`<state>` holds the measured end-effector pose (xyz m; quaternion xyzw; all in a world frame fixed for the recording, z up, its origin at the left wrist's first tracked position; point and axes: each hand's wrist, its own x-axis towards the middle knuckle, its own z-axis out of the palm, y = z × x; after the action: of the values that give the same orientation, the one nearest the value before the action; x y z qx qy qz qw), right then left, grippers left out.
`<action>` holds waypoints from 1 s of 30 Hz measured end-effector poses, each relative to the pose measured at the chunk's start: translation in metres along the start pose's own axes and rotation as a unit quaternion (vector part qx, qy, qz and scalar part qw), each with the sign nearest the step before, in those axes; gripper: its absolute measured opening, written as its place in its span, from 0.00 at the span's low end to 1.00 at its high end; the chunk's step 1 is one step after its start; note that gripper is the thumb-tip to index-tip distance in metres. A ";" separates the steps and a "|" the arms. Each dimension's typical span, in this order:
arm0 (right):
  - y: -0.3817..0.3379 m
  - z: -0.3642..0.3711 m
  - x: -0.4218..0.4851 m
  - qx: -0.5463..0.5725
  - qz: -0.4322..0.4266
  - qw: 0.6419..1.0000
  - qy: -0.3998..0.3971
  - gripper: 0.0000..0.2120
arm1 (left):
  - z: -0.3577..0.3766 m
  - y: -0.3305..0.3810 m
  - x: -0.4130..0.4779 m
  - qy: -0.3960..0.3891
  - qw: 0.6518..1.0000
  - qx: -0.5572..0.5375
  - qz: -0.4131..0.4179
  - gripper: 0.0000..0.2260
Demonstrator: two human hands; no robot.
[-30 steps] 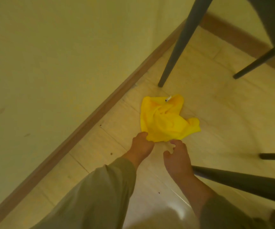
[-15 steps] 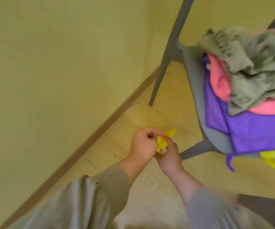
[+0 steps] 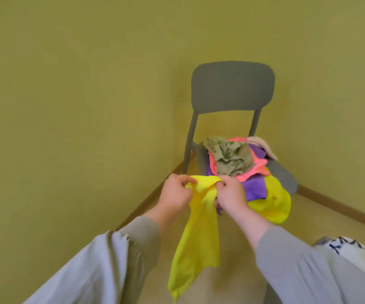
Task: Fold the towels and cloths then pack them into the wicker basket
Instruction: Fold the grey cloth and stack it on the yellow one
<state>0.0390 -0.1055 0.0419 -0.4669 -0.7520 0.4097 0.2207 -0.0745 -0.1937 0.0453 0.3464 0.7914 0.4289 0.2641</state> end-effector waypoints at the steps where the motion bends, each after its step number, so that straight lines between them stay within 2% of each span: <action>1: -0.012 -0.015 -0.003 0.006 -0.009 1.000 0.008 0.13 | -0.004 0.012 -0.006 -0.021 0.999 0.024 0.012 0.17; 4: -0.041 -0.051 -0.024 0.058 -0.003 0.998 -0.003 0.13 | -0.010 0.047 -0.037 -0.099 0.995 0.031 0.011 0.28; 7: -0.061 -0.077 -0.036 0.089 -0.012 0.996 -0.003 0.13 | -0.004 0.076 -0.066 -0.147 0.989 -0.031 -0.007 0.30; 10: -0.085 -0.116 -0.017 0.020 -0.096 0.992 0.074 0.14 | 0.004 0.105 -0.075 -0.130 0.990 -0.051 0.006 0.30; 15: -0.145 -0.175 0.017 0.046 -0.202 0.967 0.150 0.17 | 0.019 0.145 -0.059 -0.099 0.994 -0.021 0.031 0.32; 20: -0.142 -0.195 0.053 -0.053 -0.280 0.944 0.167 0.18 | 0.041 0.150 -0.033 -0.082 0.995 0.002 0.054 0.26; 22: -0.104 -0.193 0.068 -0.174 -0.256 0.932 0.191 0.16 | 0.056 0.125 -0.019 -0.097 0.994 0.022 0.039 0.28; 24: -0.054 -0.188 0.074 -0.326 -0.149 0.910 0.210 0.15 | 0.071 0.094 -0.003 -0.102 0.994 0.036 0.020 0.29; 26: -0.006 -0.178 0.076 -0.414 -0.016 0.894 0.171 0.16 | 0.078 0.075 0.006 -0.100 0.994 0.048 -0.001 0.30; 28: 0.032 -0.162 0.081 -0.415 0.047 0.903 0.100 0.20 | 0.083 0.063 0.016 -0.094 0.993 0.069 -0.015 0.29; 30: 0.062 -0.143 0.089 -0.369 0.052 0.927 0.034 0.27 | 0.095 0.049 0.035 -0.083 0.993 0.079 -0.016 0.28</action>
<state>0.1318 0.0456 0.0676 -0.5678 -0.8166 0.0975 0.0366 -0.0125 -0.1005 0.0367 0.3881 0.8034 0.3306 0.3076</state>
